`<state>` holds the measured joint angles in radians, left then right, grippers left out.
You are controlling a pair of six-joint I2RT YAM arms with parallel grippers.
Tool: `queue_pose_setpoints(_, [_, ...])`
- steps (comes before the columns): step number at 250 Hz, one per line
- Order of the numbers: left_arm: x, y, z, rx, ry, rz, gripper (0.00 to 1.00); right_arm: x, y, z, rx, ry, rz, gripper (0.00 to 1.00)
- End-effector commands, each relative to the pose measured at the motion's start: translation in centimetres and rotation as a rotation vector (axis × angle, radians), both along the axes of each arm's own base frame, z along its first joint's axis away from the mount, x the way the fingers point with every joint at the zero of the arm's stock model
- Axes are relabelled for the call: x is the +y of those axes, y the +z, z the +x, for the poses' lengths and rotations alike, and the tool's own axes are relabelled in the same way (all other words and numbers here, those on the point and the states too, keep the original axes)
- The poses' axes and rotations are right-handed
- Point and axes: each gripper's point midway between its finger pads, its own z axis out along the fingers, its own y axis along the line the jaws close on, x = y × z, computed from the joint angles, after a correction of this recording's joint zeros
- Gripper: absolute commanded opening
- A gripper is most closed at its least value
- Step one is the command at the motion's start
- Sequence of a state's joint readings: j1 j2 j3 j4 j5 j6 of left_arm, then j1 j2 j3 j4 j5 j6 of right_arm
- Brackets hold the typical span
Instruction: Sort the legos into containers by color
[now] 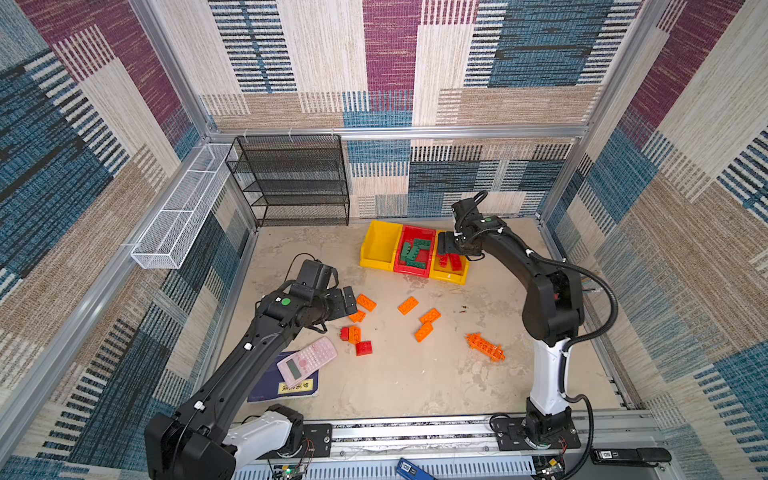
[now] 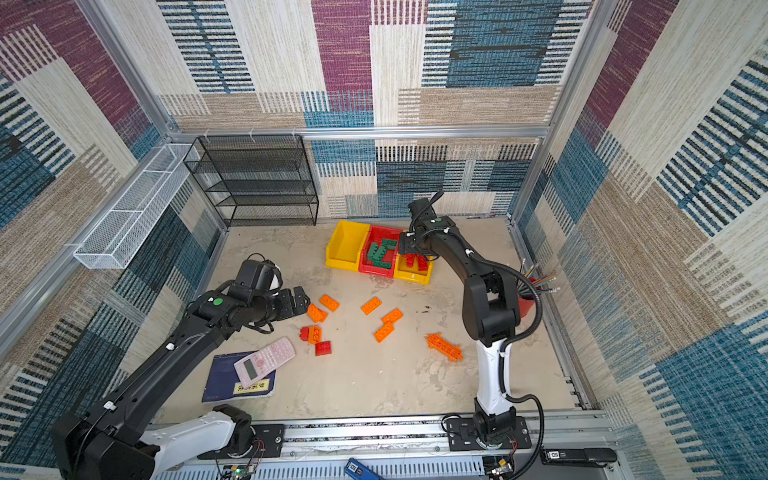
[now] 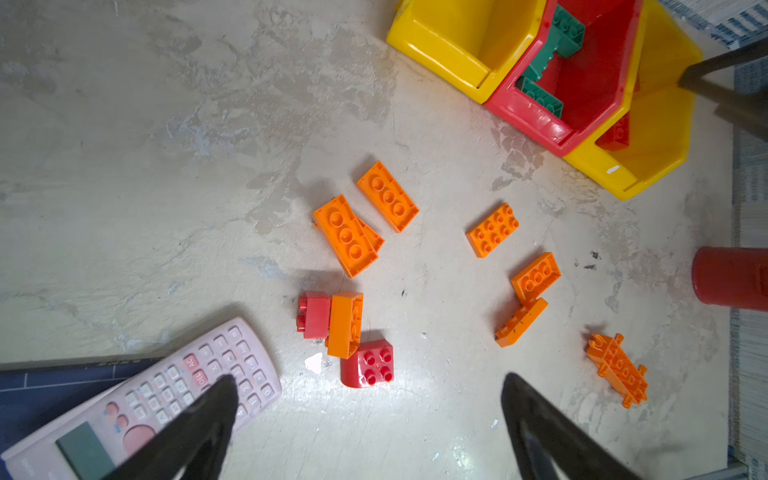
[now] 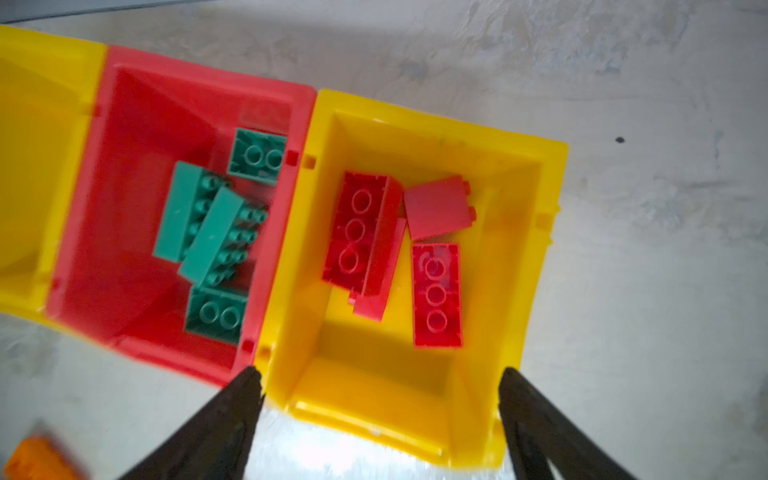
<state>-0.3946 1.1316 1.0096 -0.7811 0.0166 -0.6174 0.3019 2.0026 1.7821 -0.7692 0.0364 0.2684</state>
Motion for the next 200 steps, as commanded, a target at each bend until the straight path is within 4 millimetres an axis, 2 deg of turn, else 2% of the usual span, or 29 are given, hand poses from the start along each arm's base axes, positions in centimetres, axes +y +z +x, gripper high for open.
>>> queue_pose_setpoints(1, [-0.4, -1.3, -1.2, 0.046, 0.051, -0.079, 0.99, 1.2, 1.7, -1.5, -0.024, 0.048, 0.08, 1.0])
queue_pose_setpoints(24, [-0.4, -2.9, -2.2, 0.071, 0.074, -0.117, 1.0, 1.7, 1.2, -3.9, 0.02, 0.087, 0.097, 1.0])
queue_pose_setpoints(36, [-0.4, -3.6, -2.5, 0.078, 0.08, -0.125, 0.98, 2.2, 1.5, -4.9, 0.022, 0.114, 0.106, 1.0])
queue_pose_setpoints(41, [-0.4, -3.9, -2.7, 0.082, 0.08, -0.125, 0.97, 2.2, 0.9, -5.7, 0.039, 0.12, 0.103, 1.0])
queue_pose_setpoints(59, [0.1, -4.9, -3.2, 0.101, 0.087, -0.101, 0.95, 2.5, 0.7, -7.4, 0.054, 0.136, 0.105, 1.0])
queue_pose_setpoints(98, [0.2, -6.3, -3.6, 0.147, 0.07, -0.07, 0.84, 2.6, 0.5, -10.1, 0.08, 0.143, 0.143, 1.0])
queue_pose_setpoints(133, [-1.4, -6.8, -2.8, 0.157, 0.05, -0.136, 0.77, 2.3, 0.6, -11.5, 0.08, 0.14, 0.156, 1.0])
queue_pose_setpoints(200, [-4.4, -8.1, -1.5, 0.182, 0.009, -0.177, 0.76, 1.1, 1.2, -12.7, 0.062, 0.12, 0.127, 1.0])
